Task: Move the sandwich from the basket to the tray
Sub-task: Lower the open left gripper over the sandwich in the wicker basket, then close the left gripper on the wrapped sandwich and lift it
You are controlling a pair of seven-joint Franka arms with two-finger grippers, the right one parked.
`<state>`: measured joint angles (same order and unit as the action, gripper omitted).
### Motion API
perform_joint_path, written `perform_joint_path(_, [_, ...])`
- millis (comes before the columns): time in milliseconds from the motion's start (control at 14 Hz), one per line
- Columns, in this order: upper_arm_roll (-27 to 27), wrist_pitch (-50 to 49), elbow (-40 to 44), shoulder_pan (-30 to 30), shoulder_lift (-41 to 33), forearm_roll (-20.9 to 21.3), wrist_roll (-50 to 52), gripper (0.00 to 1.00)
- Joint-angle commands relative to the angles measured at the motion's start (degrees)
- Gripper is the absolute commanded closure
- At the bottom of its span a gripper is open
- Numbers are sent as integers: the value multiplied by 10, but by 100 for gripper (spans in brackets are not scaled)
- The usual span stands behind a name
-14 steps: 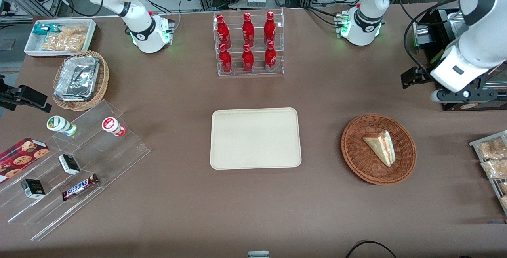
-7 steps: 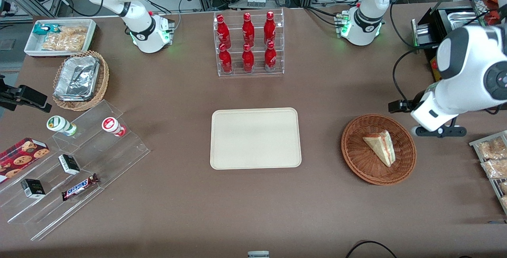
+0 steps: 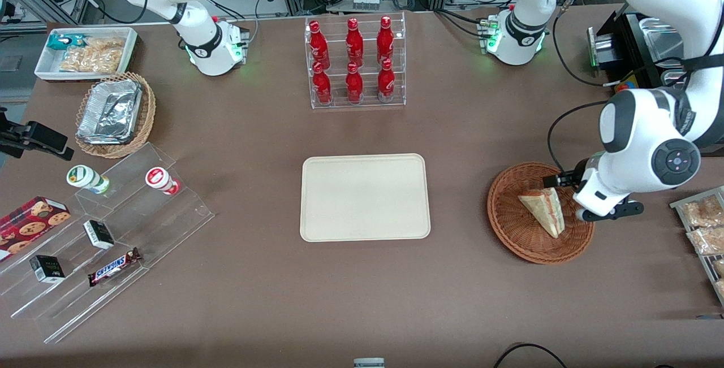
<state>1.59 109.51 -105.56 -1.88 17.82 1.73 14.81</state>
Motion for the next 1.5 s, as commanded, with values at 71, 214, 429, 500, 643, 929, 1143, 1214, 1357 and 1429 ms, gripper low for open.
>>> perform_joint_path(71, [2,104,-66,2,-8,-3,91,0])
perform_joint_path(214, [2,152,-93,3,-9,-7,151,0])
perform_joint_path(429, [2,241,-139,3,-8,-12,212,0])
perform_joint_path(500, [2,292,-164,6,-5,-13,237,0])
perform_joint_path(643, [3,355,-198,11,0,-14,276,0])
perform_joint_path(929, [3,357,-193,11,11,-13,318,87])
perform_joint_path(1143, [3,311,-157,10,8,-11,312,97])
perform_joint_path(1214, [3,262,-126,8,8,-9,304,97])
perform_joint_path(1357, [8,160,-63,4,11,-9,253,98])
perform_joint_path(1429, [17,132,-46,0,11,-10,233,97])
